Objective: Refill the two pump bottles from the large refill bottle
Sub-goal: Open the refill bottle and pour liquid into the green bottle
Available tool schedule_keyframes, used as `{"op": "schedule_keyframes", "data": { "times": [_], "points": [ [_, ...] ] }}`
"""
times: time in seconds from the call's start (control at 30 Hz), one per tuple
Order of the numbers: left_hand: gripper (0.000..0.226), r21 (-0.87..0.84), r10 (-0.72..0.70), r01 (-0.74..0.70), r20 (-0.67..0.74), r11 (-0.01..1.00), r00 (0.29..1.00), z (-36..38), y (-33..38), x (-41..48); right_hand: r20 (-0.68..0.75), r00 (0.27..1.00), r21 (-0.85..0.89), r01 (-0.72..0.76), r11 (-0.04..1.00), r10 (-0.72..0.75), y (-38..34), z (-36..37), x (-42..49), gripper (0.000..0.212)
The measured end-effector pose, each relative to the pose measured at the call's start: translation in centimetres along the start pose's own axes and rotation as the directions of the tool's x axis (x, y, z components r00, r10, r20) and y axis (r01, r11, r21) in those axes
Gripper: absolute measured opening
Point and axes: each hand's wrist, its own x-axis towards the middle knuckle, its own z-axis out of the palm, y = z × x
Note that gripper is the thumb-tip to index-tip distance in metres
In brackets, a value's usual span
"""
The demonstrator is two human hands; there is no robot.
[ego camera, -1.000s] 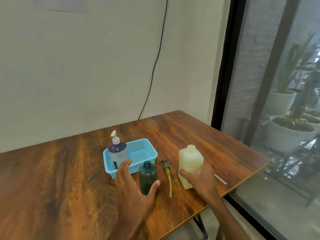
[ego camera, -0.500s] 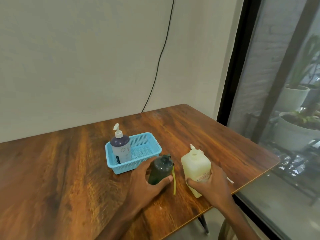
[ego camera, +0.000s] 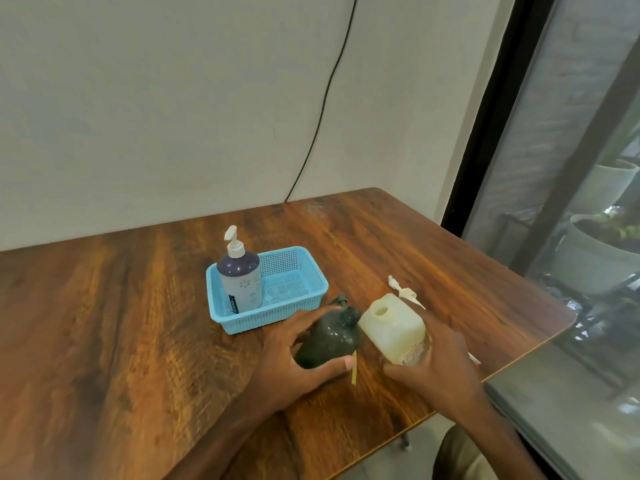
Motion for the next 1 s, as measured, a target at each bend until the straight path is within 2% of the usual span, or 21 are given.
{"op": "schedule_keyframes", "data": {
  "times": [0.27,0.47,1.0],
  "points": [
    [0.068,-0.028,0.071,-0.071,-0.018,0.997,0.997,-0.8,-0.4,-0.1,0.006,0.997,-0.108,0.083,0.991,-0.083,-0.8,0.2,0.5,0.097],
    [0.074,-0.050,0.089,-0.090,-0.010,0.995,0.996,-1.0,-0.9,0.1,0.033,0.987,-0.115,0.160,0.980,-0.158,-1.3,-0.2,0.7,0.089],
    [0.076,-0.029,0.100,-0.100,0.016,0.995,0.995,-1.1,-1.7,0.2,0.077,0.990,-0.232,0.132,0.964,-0.118,-1.1,-0.5,0.8,0.093]
  ]
}}
